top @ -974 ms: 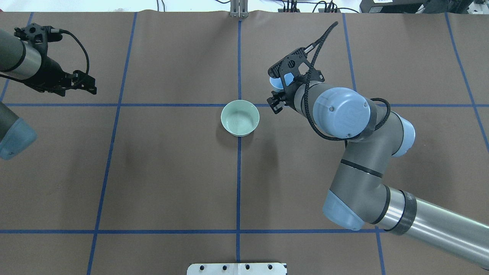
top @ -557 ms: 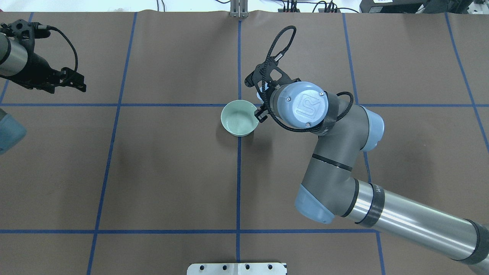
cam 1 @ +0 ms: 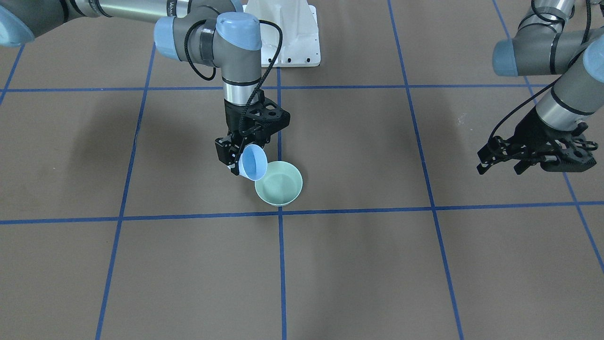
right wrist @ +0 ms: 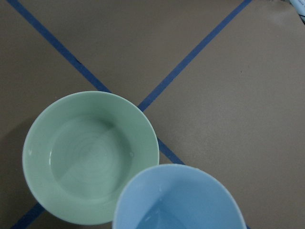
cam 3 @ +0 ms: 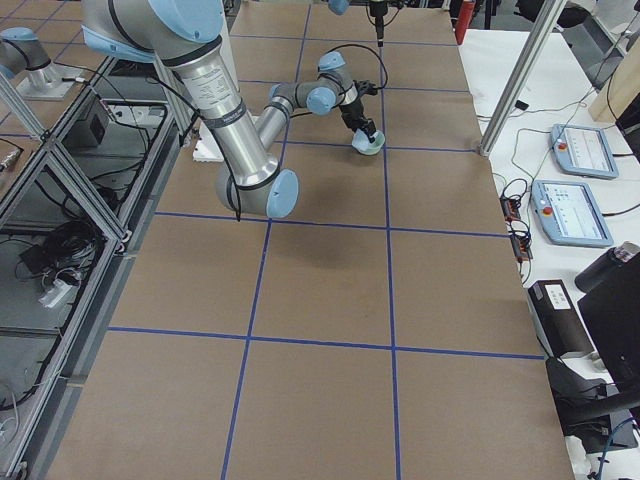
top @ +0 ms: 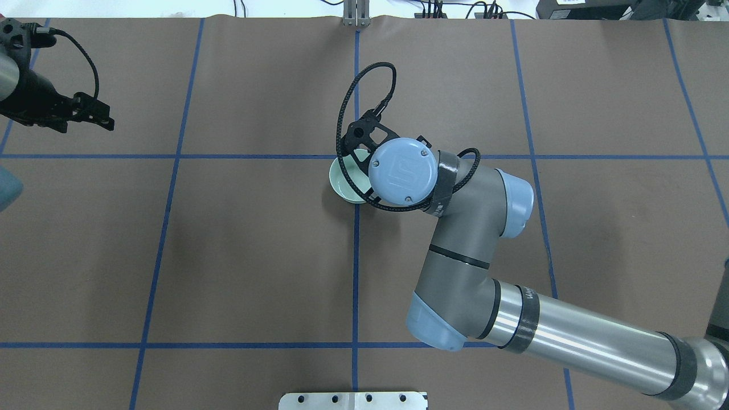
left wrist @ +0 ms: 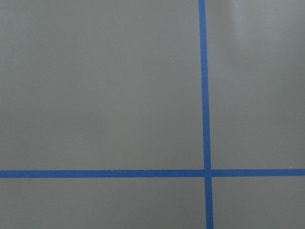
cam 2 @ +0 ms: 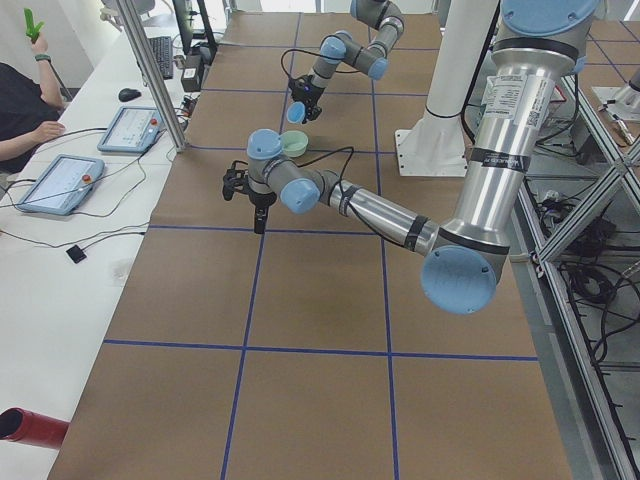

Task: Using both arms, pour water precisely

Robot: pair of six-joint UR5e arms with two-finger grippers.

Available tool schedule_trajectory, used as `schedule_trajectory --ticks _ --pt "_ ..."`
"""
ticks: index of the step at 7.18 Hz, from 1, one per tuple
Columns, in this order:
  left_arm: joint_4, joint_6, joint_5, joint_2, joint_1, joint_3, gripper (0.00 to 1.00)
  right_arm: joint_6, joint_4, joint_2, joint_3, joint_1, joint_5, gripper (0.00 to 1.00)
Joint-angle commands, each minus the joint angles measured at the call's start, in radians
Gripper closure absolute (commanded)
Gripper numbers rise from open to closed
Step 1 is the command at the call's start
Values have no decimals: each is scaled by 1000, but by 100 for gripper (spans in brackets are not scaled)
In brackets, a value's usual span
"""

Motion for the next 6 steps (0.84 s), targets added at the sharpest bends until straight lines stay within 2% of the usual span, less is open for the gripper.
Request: schedule_trajectory --ticks 1,2,4,6 --pt "2 2 -6 1 -4 2 0 -85 -177 69 -24 -19 -80 100" --pt "0 2 -4 1 -4 3 0 -111 -274 129 -61 -26 -106 100" --pt "0 2 -4 2 -2 8 0 -110 -387 206 -144 -65 -204 100" --pt "-4 2 -4 4 -2 14 0 -102 -467 214 -150 -84 -254 100"
